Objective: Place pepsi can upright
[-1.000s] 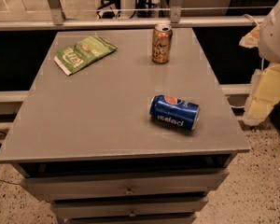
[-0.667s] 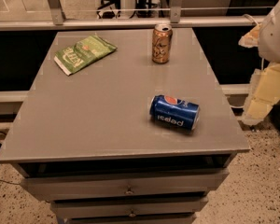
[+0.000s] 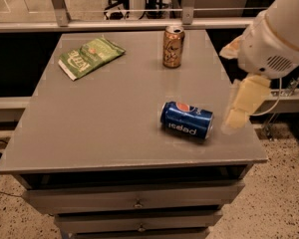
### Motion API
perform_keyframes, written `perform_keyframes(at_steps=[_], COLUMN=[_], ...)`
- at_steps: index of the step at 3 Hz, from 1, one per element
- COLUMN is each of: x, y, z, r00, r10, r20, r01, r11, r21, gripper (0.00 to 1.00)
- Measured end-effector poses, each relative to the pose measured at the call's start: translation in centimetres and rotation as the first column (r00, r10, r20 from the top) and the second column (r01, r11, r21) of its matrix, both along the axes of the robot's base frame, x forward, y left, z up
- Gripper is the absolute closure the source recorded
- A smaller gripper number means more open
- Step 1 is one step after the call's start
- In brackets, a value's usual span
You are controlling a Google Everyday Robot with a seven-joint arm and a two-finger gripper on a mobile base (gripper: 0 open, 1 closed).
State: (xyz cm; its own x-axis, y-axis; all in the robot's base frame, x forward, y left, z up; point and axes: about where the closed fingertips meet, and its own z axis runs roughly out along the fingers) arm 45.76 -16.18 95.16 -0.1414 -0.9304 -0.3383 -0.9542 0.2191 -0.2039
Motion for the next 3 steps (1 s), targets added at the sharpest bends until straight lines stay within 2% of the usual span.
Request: perform_keyframes(at_steps=[1,3], x=[1.2,3.4], y=[2.8,5.4], z=[-2.4,-7.8], r00=[0.9998,0.9944], r10=[-0.002,-0.095], r20=[-0.019,-0.047], r01=[0.003,0.095], r11=[0.999,0.995], r21=[0.034,0.003], gripper=[0.00,0.00])
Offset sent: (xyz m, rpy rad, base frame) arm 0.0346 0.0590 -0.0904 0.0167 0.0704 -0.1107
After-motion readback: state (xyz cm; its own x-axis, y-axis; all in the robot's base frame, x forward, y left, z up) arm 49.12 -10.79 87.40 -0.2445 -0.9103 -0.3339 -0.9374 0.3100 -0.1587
